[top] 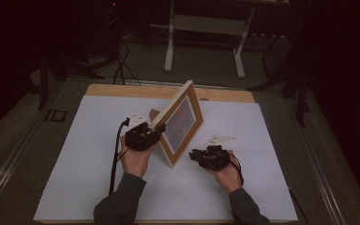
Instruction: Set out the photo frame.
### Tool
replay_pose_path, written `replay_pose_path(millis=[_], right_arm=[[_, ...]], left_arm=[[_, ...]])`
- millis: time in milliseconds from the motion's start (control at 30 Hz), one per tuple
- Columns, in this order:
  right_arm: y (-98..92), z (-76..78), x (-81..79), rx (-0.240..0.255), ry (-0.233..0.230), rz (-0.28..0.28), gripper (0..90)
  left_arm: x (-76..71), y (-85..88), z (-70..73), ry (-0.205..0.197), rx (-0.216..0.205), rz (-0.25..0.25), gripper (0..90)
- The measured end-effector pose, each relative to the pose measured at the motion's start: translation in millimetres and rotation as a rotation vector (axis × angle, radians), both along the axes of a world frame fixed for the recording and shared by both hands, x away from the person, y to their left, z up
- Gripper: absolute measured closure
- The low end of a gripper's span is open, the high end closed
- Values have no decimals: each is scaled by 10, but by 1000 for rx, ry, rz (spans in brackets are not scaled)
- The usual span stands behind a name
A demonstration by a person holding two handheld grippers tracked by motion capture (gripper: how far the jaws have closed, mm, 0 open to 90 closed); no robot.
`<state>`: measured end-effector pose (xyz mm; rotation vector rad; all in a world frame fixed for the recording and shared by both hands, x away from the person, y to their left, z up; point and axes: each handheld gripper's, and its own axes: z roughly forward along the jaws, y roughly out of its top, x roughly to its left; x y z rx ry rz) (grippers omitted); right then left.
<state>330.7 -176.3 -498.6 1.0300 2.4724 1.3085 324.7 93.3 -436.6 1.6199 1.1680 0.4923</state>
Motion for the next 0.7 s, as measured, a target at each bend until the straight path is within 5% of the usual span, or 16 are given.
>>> replay_pose_path(millis=[700], right_arm=[[-79, 38, 19, 2, -7, -17, 738]], left_arm=[[101, 175, -22, 49, -111, -99, 752]])
